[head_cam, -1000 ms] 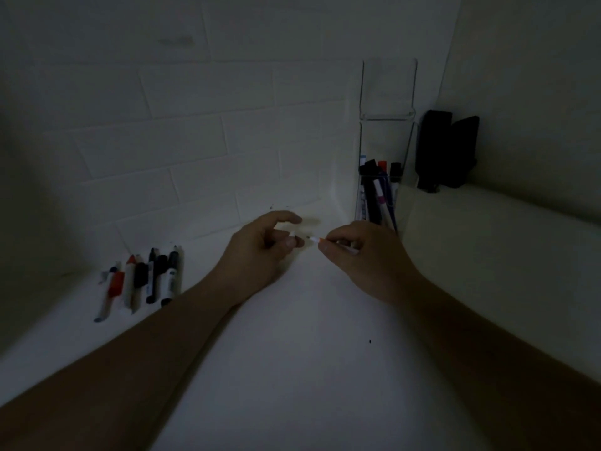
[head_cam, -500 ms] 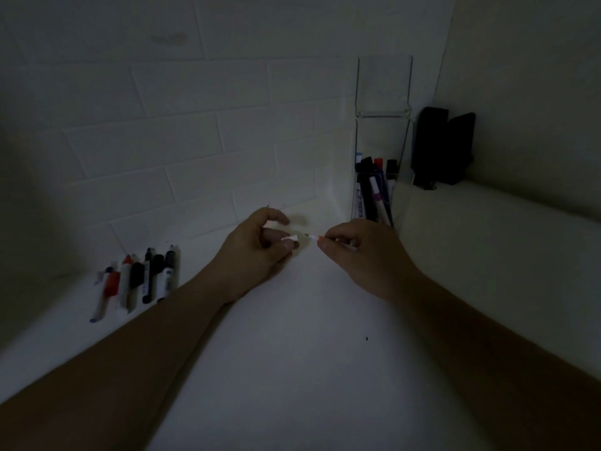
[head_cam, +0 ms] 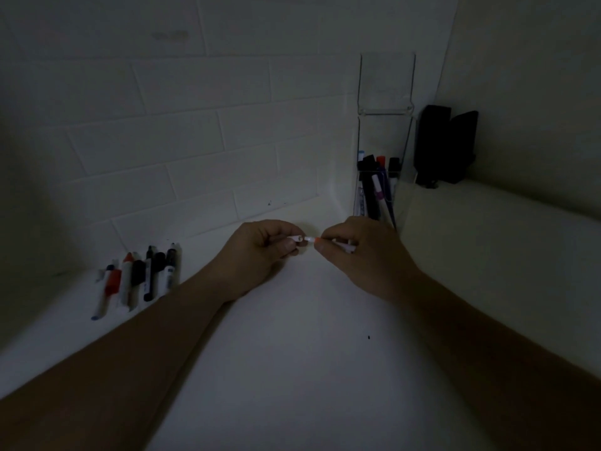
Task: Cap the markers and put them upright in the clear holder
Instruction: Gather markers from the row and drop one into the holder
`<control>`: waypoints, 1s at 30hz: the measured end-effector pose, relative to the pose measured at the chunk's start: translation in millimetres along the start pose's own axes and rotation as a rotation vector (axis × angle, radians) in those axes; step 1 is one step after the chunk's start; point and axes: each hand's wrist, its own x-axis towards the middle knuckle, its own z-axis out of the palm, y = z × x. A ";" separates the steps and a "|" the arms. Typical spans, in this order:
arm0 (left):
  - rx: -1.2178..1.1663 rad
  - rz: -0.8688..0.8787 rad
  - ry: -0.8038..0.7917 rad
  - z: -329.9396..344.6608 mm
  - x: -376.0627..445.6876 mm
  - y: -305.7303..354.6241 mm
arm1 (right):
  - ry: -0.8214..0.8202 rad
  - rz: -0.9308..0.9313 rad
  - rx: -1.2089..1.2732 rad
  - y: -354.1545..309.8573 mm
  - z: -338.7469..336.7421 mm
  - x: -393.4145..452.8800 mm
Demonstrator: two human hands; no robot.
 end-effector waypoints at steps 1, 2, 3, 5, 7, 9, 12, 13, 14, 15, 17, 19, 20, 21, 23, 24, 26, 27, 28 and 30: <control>0.032 0.007 0.000 0.7 -0.2 0.2 | 0.000 -0.006 -0.013 2.3 2.3 0.4; 0.068 0.006 0.008 1.6 -0.2 0.7 | 0.006 -0.022 -0.041 5.3 4.5 0.5; 0.103 -0.003 0.022 2.3 -0.3 1.5 | 0.017 -0.038 -0.081 8.4 5.9 0.8; 0.184 -0.027 0.048 4.2 -0.6 2.6 | 0.023 -0.043 -0.170 10.5 3.8 -0.2; 0.323 -0.024 0.072 7.6 -2.2 4.3 | 0.001 -0.049 -0.273 6.3 -1.1 -2.3; 0.447 0.019 0.098 11.8 -3.6 7.5 | -0.018 -0.080 -0.372 0.6 -3.0 -3.1; 0.526 0.112 0.155 16.3 -5.6 11.5 | -0.030 -0.085 -0.365 -6.7 -3.4 -1.9; 0.514 0.127 0.177 16.9 -6.0 11.7 | -0.024 -0.085 -0.351 -8.2 -3.4 -1.5; 0.488 0.137 0.199 17.8 -6.3 12.5 | -0.016 -0.085 -0.340 -9.2 -2.9 -1.7; 0.465 0.151 0.218 18.9 -6.7 13.5 | -0.004 -0.090 -0.331 -10.0 -1.5 -2.3; 0.469 0.214 0.238 21.9 -6.2 16.5 | 0.037 -0.098 -0.319 -10.0 2.2 -3.9; 0.529 0.267 0.226 24.9 -5.7 17.8 | 0.054 -0.063 -0.255 -8.5 4.7 -6.4; 0.541 0.267 0.216 26.0 -5.6 17.5 | 0.039 -0.028 -0.212 -6.9 6.1 -7.3; 0.523 0.245 0.207 26.8 -5.8 17.2 | 0.011 0.007 -0.172 -6.8 6.2 -7.7; 0.425 0.172 0.203 27.9 -7.1 18.5 | -0.060 0.052 -0.065 -8.7 5.7 -6.8; 0.368 0.144 0.210 27.7 -7.8 20.0 | -0.081 0.064 0.014 -12.4 2.8 -5.1; 0.284 0.085 0.199 26.1 -10.5 24.0 | -0.022 0.074 0.100 -22.6 -11.7 3.3; 0.275 0.059 0.175 25.4 -11.2 24.6 | 0.057 0.107 0.124 -25.9 -23.7 10.4; 0.286 0.050 0.143 25.3 -12.1 24.3 | 0.164 0.155 0.168 -27.3 -38.8 18.5; 0.369 0.079 0.065 27.5 -13.0 21.4 | 0.409 0.211 0.255 -22.9 -72.0 37.1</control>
